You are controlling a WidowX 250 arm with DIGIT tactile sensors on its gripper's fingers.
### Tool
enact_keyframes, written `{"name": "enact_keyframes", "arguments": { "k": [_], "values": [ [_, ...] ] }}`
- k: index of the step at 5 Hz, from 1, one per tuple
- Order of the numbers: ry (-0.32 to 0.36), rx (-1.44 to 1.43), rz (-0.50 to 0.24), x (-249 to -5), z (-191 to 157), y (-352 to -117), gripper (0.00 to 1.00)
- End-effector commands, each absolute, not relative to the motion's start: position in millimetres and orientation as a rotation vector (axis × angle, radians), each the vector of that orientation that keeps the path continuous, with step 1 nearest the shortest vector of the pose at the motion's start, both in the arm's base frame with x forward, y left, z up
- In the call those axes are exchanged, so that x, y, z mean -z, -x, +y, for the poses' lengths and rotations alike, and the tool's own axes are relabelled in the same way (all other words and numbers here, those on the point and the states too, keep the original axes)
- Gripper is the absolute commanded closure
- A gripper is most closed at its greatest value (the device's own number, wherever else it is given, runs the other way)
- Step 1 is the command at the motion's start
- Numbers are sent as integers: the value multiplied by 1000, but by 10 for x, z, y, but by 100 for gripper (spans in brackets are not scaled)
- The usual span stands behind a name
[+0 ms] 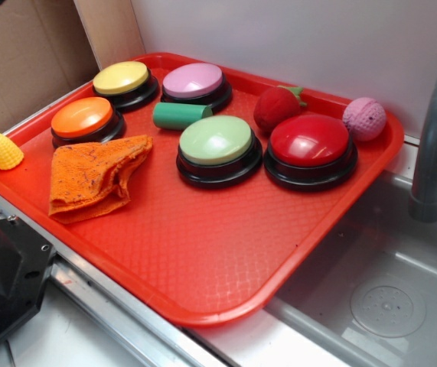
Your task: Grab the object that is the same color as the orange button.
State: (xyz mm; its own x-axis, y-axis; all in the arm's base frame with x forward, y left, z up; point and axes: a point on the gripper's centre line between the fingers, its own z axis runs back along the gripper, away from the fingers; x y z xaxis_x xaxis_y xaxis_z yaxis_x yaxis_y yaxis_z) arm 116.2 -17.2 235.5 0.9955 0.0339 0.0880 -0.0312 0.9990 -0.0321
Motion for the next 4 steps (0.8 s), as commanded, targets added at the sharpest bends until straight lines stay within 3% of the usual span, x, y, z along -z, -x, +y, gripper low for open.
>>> {"name": "enact_keyframes", "arguments": {
  "k": [1, 3, 4],
  "values": [
    [31, -33, -89, -2355, -172, -1162, 0],
    [86, -314, -111, -1945, 37, -1253, 0],
    [93, -449, -81, -1683, 197, -1331, 0]
  ]
}}
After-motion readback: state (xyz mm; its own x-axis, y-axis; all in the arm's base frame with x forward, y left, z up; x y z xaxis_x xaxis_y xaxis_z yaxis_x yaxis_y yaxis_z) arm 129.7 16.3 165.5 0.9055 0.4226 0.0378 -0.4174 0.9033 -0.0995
